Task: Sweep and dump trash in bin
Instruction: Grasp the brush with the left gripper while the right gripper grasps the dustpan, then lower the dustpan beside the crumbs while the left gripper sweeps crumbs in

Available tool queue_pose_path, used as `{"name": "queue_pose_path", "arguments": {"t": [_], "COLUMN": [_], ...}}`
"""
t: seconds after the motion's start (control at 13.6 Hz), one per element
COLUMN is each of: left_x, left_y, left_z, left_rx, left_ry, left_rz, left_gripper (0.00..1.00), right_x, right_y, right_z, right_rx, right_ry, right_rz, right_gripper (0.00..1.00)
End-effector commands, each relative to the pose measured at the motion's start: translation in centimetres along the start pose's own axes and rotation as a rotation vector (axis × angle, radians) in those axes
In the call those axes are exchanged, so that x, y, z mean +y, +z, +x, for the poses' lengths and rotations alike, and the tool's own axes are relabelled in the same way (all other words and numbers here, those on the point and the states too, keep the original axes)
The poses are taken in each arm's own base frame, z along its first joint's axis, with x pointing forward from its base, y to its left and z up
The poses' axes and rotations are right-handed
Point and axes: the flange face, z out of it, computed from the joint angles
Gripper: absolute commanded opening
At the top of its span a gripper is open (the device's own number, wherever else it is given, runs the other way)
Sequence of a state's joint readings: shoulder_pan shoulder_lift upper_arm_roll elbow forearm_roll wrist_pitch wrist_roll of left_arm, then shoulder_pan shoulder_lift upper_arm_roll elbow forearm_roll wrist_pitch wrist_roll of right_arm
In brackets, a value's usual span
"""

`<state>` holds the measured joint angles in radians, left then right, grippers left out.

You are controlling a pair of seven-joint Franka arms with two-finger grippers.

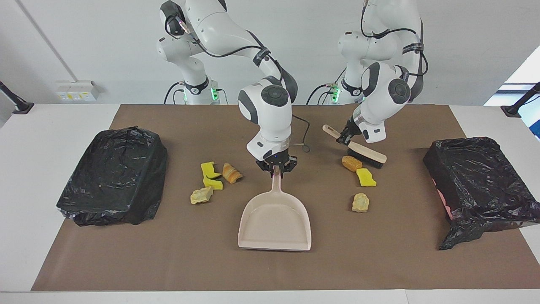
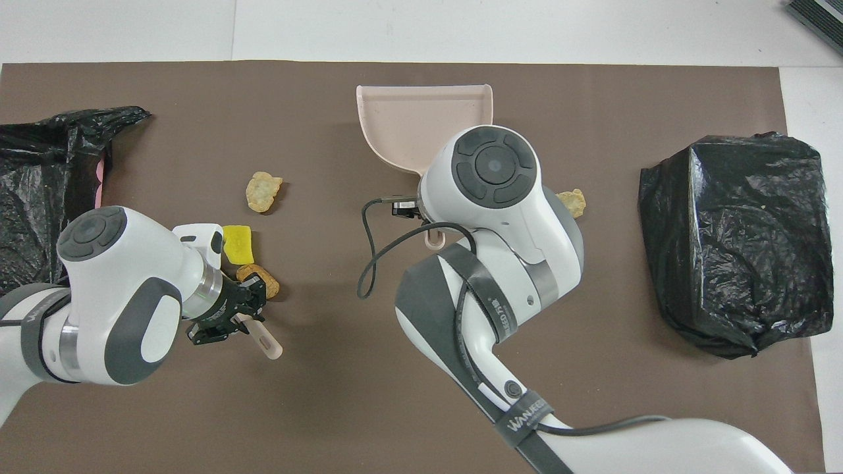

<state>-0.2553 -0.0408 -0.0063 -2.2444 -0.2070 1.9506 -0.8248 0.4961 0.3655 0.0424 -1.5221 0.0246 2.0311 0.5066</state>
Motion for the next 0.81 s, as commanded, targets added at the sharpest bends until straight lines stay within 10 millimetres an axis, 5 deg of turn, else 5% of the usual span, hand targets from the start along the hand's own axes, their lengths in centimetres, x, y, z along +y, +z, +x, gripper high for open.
{"name": "queue_pose_path", "arguments": {"t": [0.0,0.22,0.52,0.74], "left_x": [-1.1,-1.9,-2.7,-3.8], "left_y": [-0.6,-0.6,-0.5,0.3], "left_z": [1.4,2.1,2.6,2.0], "left_rx": [-0.005,0.036,0.021,0.012], "left_ry": [0.141,0.270,0.467,0.502], "left_rz": [0.025,0.071,0.080,0.118], "left_gripper": [0.00,0.00,0.00,0.00], "right_x": [2.7,4.1,5.4,6.0], "right_y": [-2.4,-3.6,-2.2,-1.5], "right_z": [-1.8,-3.0,-6.1,-7.9], "right_rx": [-0.031,-0.116,-0.187,-0.208], "right_ry": [-0.153,-0.346,-0.768,-0.908], "right_rz": [0.011,-0.015,0.005,0.021], "right_gripper": [0.00,0.00,0.00,0.00]}}
